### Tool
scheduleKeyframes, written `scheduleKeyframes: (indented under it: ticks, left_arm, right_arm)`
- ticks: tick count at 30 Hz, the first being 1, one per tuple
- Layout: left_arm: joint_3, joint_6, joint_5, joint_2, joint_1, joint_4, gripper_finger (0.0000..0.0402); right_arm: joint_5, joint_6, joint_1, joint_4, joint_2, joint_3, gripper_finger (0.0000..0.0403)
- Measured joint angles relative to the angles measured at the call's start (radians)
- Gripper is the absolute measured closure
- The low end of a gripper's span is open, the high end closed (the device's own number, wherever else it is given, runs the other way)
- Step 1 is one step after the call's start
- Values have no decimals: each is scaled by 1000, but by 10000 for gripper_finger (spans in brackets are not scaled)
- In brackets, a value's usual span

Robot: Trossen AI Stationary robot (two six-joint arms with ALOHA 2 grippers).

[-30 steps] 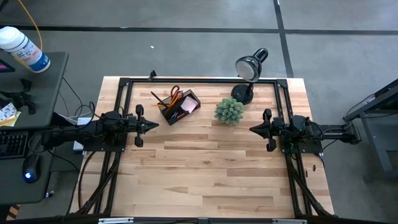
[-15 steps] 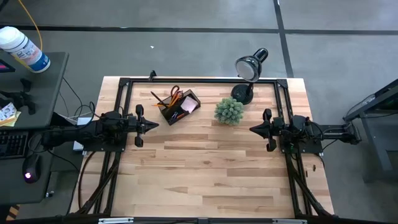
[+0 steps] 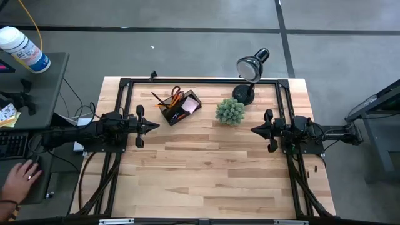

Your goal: Pick and place office supplies into organizer

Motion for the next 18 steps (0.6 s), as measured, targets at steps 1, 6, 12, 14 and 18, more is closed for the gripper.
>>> scheduleKeyframes:
  ticks: [1,6,12,14,18]
  left_arm:
    - [0,0,0,0,0,0,401]
    - [0,0,0,0,0,0,401]
    - [0,0,0,0,0,0,401]
    - [0,0,0,0,0,0,401]
    - [0,0,0,0,0,0,401]
  right_arm:
    - [0,0,0,0,0,0,400]
    - [0,0,0,0,0,0,399]
    - [0,0,0,0,0,0,399]
    - [0,0,0,0,0,0,397]
    - [0,0,0,0,0,0,399]
